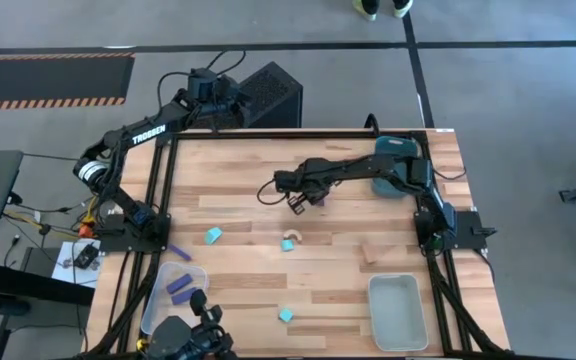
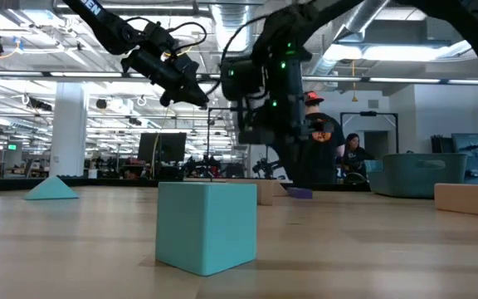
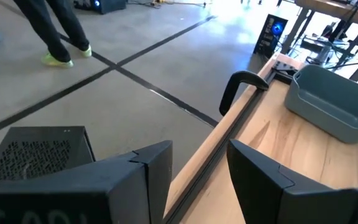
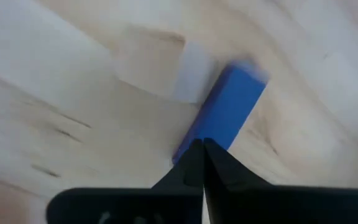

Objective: Sort & place blocks by color
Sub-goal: Put the top purple block into the transparent bin

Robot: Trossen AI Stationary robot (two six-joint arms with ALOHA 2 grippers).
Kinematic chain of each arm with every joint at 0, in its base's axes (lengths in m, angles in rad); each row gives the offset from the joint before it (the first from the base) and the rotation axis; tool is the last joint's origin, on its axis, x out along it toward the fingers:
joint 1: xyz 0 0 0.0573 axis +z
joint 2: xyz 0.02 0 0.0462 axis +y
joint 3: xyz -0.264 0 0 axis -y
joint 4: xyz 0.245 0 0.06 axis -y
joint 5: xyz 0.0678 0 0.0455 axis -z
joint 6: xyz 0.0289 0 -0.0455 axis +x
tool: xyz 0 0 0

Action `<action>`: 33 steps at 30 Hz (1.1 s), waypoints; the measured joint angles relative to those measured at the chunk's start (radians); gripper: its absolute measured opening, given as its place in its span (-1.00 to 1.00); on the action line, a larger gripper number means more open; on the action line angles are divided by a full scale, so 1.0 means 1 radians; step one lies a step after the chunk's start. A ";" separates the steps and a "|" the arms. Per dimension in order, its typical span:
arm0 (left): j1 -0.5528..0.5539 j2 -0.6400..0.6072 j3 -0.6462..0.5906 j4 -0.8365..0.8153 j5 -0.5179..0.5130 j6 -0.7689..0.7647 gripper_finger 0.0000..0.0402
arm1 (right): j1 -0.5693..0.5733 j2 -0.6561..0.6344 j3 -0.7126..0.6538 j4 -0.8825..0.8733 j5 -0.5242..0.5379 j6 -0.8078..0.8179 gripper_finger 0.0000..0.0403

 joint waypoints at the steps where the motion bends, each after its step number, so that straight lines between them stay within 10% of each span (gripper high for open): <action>1: 0.002 0.000 0.000 0.003 0.001 0.002 -0.29 | 0.001 -0.016 -0.002 -0.012 0.004 0.013 -0.87; 11: 0.015 0.000 0.000 0.037 -0.001 0.001 -0.29 | -0.007 -0.213 -0.227 -0.013 -0.012 0.149 -0.32; 18: 0.029 0.000 0.000 0.043 0.018 -0.052 -0.29 | 0.014 -0.474 -0.566 0.402 -0.104 0.322 0.06; 33: -0.045 -0.001 -0.001 0.214 0.052 -0.128 -0.29 | 0.092 -0.422 -0.592 0.539 -0.078 0.483 0.04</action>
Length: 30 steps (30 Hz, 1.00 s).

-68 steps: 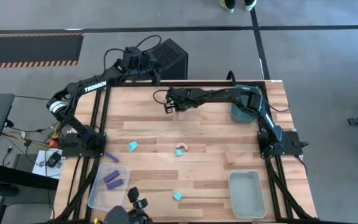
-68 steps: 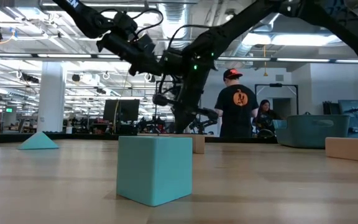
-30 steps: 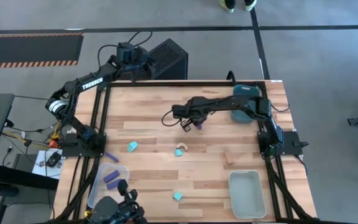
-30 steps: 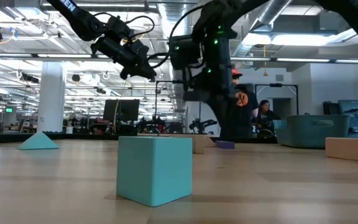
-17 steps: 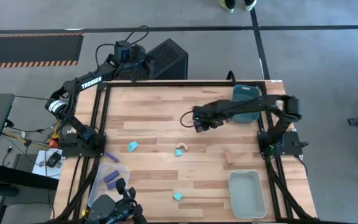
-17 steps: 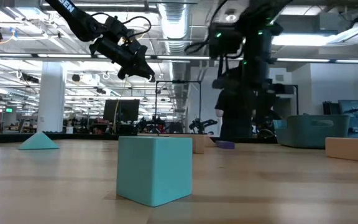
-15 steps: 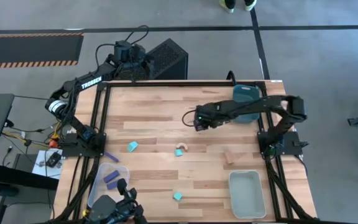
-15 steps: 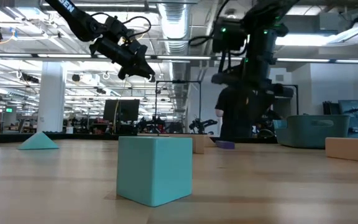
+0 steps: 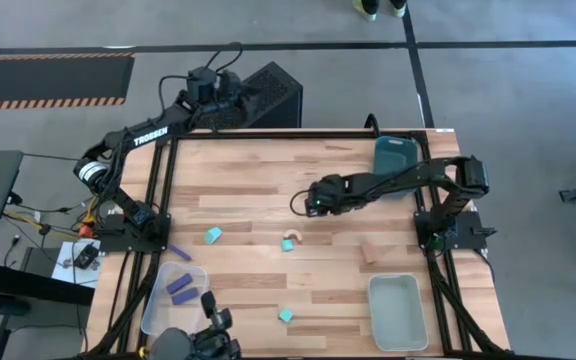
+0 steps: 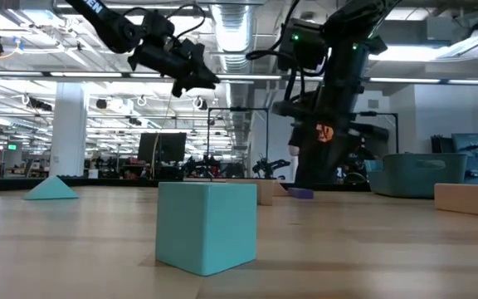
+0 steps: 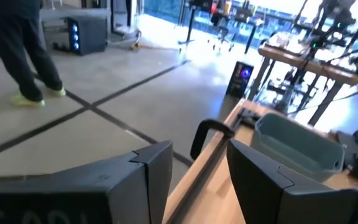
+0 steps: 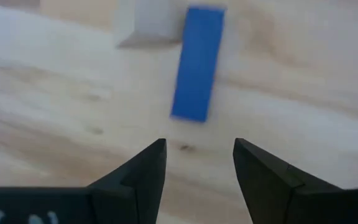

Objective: Sort & place blocks by color
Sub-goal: Put the top purple block into the transparent bin

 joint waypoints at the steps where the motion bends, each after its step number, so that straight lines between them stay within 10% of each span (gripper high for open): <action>1: -0.003 0.000 0.000 0.010 -0.003 -0.015 -0.29 | 0.009 0.005 0.000 0.000 0.002 0.025 0.04; 20: -0.093 0.032 0.000 0.033 -0.110 0.119 -0.29 | -0.031 0.262 0.218 -0.005 0.000 -0.040 0.13; 30: -0.067 0.031 0.000 0.027 -0.124 0.203 -0.29 | -0.036 0.178 0.298 -0.223 0.070 -0.163 0.14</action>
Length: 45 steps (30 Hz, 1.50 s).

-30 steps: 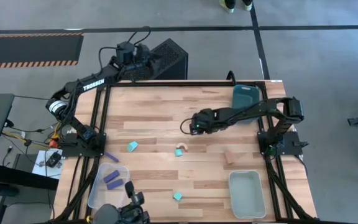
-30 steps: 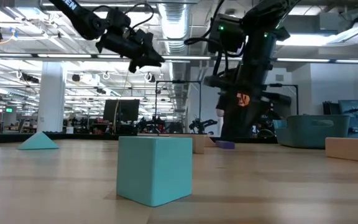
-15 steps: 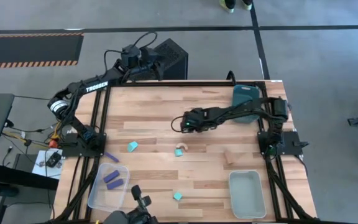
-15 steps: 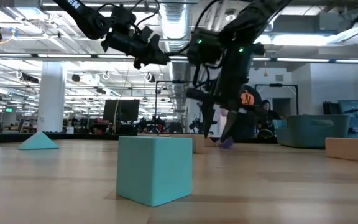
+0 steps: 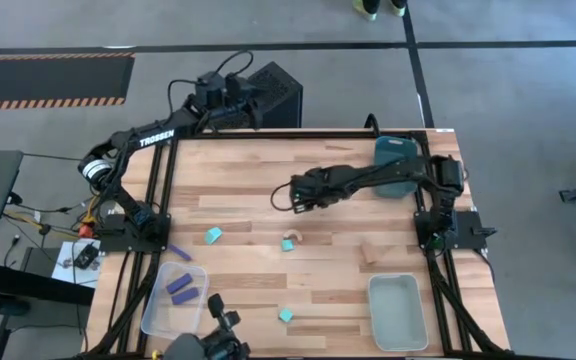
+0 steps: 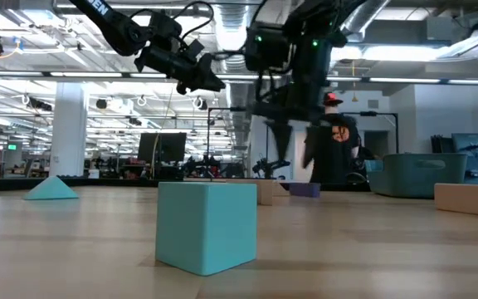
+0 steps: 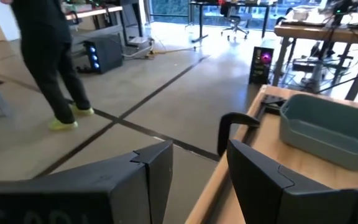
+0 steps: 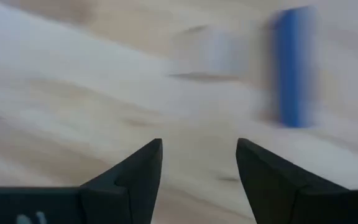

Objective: Sort & place blocks by color
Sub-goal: Put the top purple block into the transparent bin

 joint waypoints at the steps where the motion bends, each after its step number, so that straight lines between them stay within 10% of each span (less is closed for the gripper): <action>1: 0.005 0.000 0.000 0.000 -0.001 -0.001 -0.29 | -0.014 -0.006 -0.001 -0.027 0.013 -0.020 0.14; 18: 0.018 0.002 0.000 0.000 0.021 -0.030 -0.29 | -0.157 0.106 -0.015 -0.014 -0.114 -0.271 0.08; 28: 0.022 -0.054 0.000 -0.136 0.065 -0.183 -0.29 | -0.115 0.106 -0.018 -0.028 -0.099 -0.336 -0.74; 38: -0.032 -0.210 0.001 -0.230 0.117 -0.306 -0.29 | -0.001 -0.143 -0.097 -0.055 0.082 -0.439 -0.76; 45: -0.256 -0.233 0.001 -0.177 0.011 -0.401 -0.22 | 0.116 -0.527 -0.465 0.246 0.110 -0.275 -0.77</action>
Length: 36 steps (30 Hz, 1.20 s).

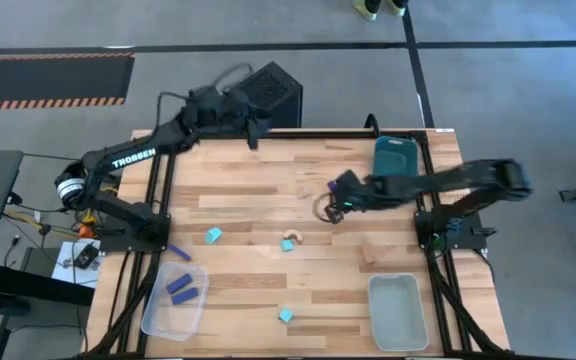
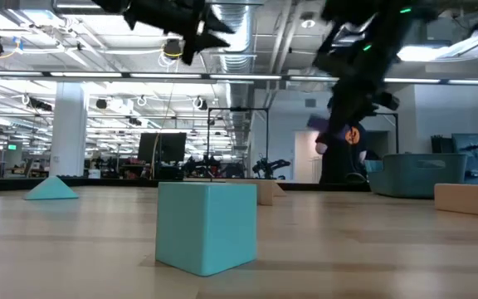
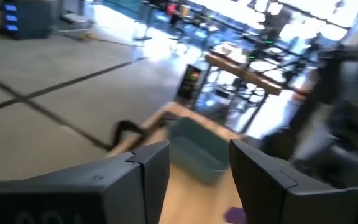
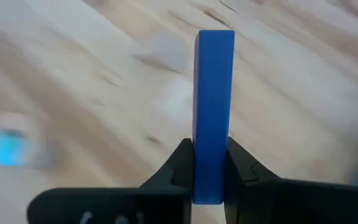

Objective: Sort & place blocks by color
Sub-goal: Put the top purple block into the transparent bin

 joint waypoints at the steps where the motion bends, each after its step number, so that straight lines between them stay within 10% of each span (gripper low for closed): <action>1: -0.044 0.003 0.000 0.020 -0.026 -0.004 -0.19 | 0.022 -0.057 -0.056 0.067 0.001 0.020 -0.77; 8: -0.334 0.005 0.000 0.079 -0.146 0.027 0.00 | 0.172 -0.274 -0.205 0.279 -0.009 0.004 -0.78; 18: -0.637 0.055 -0.001 0.089 -0.417 -0.069 0.03 | 0.279 -0.262 -0.203 0.636 -0.103 -0.190 -0.78; 29: -0.686 0.150 0.000 0.177 -0.460 -0.241 0.03 | 0.333 -0.183 -0.118 0.712 -0.044 -0.283 -0.78; 36: -0.675 0.150 0.000 0.149 -0.315 -0.252 0.05 | 0.324 -0.154 -0.072 0.740 -0.024 -0.324 -0.78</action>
